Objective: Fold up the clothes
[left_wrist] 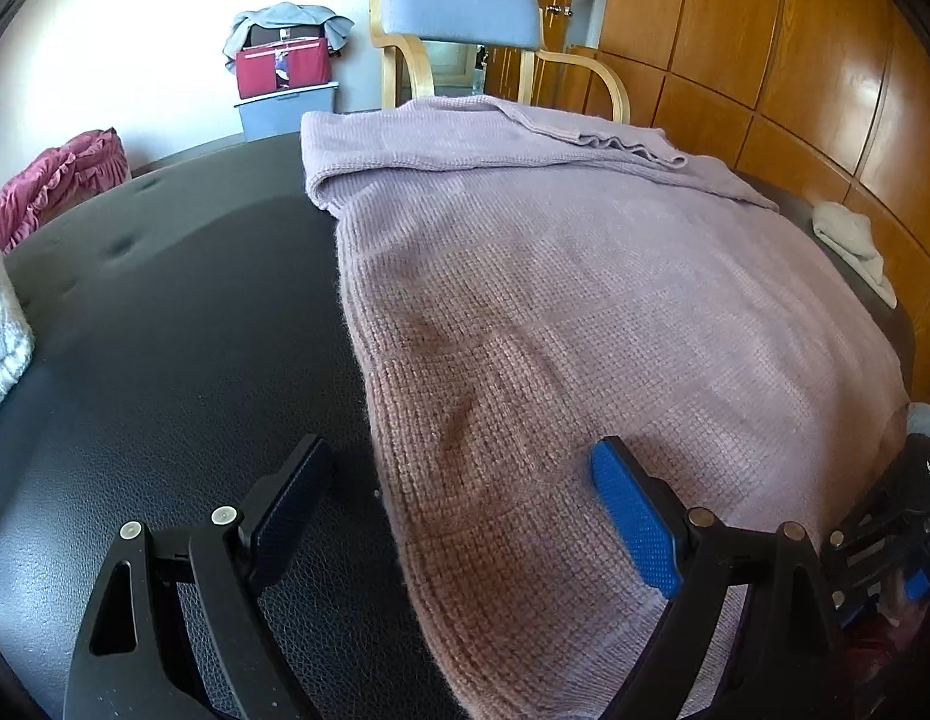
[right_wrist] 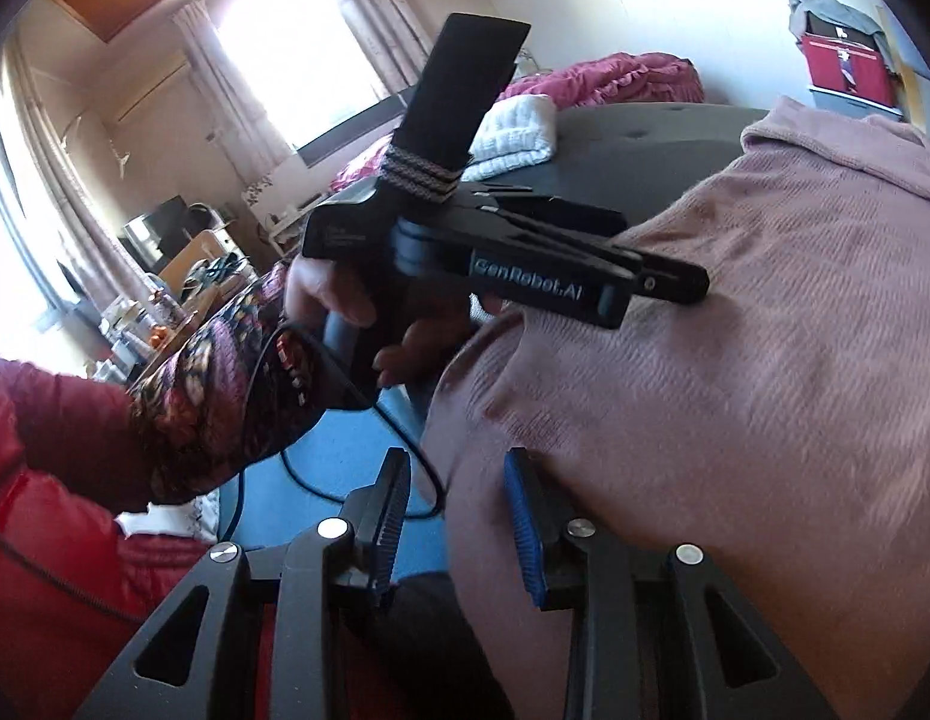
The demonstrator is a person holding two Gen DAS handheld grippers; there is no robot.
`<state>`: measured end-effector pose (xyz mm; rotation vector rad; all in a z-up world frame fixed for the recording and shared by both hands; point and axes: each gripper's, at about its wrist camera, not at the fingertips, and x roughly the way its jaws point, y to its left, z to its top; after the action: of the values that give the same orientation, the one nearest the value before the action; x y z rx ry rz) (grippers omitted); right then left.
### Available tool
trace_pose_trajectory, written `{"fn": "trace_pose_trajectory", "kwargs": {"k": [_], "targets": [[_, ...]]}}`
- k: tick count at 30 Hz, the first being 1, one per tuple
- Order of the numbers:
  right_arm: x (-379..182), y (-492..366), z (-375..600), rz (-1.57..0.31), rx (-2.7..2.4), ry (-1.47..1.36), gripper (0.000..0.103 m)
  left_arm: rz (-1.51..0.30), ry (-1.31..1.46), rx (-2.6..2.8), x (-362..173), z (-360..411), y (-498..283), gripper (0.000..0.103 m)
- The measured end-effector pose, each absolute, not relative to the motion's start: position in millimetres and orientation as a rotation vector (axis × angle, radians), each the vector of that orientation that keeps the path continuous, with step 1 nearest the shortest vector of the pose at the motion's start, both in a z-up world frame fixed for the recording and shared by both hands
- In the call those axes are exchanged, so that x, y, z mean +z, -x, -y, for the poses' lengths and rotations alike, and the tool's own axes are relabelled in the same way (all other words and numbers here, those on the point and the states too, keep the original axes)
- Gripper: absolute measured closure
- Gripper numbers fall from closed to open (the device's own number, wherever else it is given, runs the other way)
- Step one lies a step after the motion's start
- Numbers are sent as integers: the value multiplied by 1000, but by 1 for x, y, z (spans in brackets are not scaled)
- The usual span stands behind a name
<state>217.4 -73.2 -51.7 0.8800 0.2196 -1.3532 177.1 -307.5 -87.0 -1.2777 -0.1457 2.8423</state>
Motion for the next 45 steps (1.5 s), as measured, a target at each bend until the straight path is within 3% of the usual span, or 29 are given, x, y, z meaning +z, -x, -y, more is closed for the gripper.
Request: {"fn": "trace_pose_trajectory", "kwargs": {"k": [9, 12, 14, 20, 45], "targets": [[-43, -240, 81, -324, -1560, -740, 71, 224, 1291, 2808, -83, 316, -175, 12], [-40, -249, 85, -385, -1618, -679, 72, 186, 1317, 2801, -82, 314, -172, 12], [-40, -251, 92, -421, -1644, -671, 79, 144, 1343, 2795, -82, 313, -169, 12], [-40, -264, 110, -505, -1671, -639, 81, 94, 1353, 2787, -83, 315, -170, 12], [-8, -246, 79, -555, -1823, -623, 78, 11, 1283, 2835, -84, 329, -218, 12]]}}
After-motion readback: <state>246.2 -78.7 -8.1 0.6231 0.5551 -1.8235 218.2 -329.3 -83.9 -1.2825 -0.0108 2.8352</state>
